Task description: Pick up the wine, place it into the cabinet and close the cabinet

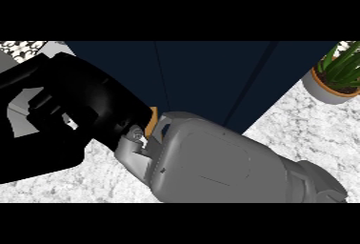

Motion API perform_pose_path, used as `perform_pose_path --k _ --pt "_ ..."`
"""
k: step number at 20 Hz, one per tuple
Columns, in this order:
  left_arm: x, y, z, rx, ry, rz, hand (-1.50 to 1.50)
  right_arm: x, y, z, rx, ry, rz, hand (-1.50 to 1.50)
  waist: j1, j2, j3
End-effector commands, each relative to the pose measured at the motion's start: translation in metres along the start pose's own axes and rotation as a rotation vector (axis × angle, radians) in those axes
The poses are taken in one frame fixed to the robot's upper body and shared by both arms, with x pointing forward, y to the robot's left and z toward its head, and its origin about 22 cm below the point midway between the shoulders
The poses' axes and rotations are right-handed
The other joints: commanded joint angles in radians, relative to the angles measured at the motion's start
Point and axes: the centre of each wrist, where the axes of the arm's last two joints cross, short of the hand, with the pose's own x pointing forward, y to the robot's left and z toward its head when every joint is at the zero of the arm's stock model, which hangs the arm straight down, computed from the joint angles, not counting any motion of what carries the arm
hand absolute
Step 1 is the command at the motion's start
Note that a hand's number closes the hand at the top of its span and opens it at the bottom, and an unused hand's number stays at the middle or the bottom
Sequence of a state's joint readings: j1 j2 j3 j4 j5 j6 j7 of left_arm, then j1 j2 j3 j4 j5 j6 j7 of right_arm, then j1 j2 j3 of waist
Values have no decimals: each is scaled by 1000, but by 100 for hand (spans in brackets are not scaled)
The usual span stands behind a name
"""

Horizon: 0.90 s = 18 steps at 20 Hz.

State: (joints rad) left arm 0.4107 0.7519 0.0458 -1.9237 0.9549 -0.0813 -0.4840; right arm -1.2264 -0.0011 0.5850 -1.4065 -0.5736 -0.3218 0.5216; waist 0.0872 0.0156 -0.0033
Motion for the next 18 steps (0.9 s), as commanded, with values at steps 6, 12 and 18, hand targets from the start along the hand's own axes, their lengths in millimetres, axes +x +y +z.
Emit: perform_pose_path --k 6,12,18 --pt "16 11 -2 -4 7 8 -150 -23 -54 -38 247 202 -200 150 -8 0 2" --pt "23 23 -9 20 -17 -9 -150 -33 -88 -57 21 83 -108 150 -29 0 1" --pt "19 21 -6 29 -7 -25 -150 -62 -131 -43 -140 54 -101 150 -48 2 1"
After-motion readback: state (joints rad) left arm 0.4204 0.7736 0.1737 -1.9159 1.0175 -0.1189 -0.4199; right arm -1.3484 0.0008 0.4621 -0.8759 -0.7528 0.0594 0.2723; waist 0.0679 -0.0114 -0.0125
